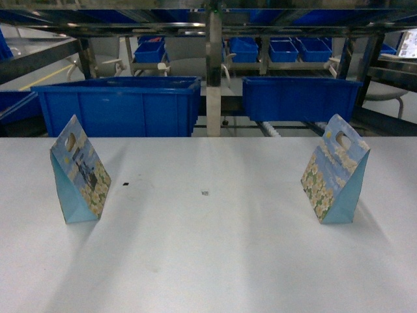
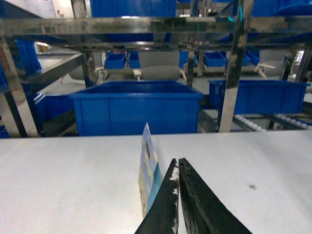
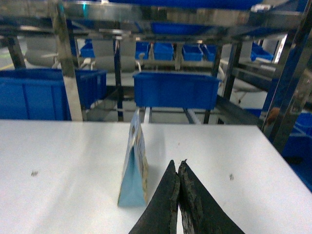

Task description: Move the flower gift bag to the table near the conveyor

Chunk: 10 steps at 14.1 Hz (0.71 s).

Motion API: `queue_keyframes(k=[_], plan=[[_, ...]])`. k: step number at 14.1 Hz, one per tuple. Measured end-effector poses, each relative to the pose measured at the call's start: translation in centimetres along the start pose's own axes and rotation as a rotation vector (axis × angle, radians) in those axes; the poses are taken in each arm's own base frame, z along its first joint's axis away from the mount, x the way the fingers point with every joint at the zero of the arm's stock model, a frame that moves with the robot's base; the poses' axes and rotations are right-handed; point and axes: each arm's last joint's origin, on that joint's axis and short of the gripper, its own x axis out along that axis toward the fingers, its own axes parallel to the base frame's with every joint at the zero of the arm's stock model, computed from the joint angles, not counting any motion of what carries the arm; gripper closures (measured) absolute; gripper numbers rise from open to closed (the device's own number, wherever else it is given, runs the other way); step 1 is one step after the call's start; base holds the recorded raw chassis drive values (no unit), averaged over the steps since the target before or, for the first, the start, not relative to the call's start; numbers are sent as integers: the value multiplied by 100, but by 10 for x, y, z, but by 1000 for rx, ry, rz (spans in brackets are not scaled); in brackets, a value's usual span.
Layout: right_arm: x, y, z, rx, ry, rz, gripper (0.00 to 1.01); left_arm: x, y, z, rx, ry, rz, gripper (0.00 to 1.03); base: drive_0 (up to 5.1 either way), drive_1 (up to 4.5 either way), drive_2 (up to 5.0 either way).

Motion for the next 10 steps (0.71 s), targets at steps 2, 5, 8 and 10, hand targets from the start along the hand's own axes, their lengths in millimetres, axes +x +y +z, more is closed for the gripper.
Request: queue_keyframes(k=[2, 5, 8, 10], plan=[[-14, 0, -14, 0, 69, 0, 99, -14, 0, -13, 0, 74, 0, 101, 0, 0, 0], [-30, 0, -7, 0, 35, 0, 99, -28, 0, -5, 0, 35, 0, 101, 0, 0, 0], [-42, 0, -4, 0, 27, 0, 99, -39, 0, -2, 0, 26, 0, 101, 0, 0, 0], [-48, 0, -2, 0, 23, 0, 99, -44, 0, 0, 0, 20, 0, 101, 0, 0, 0]])
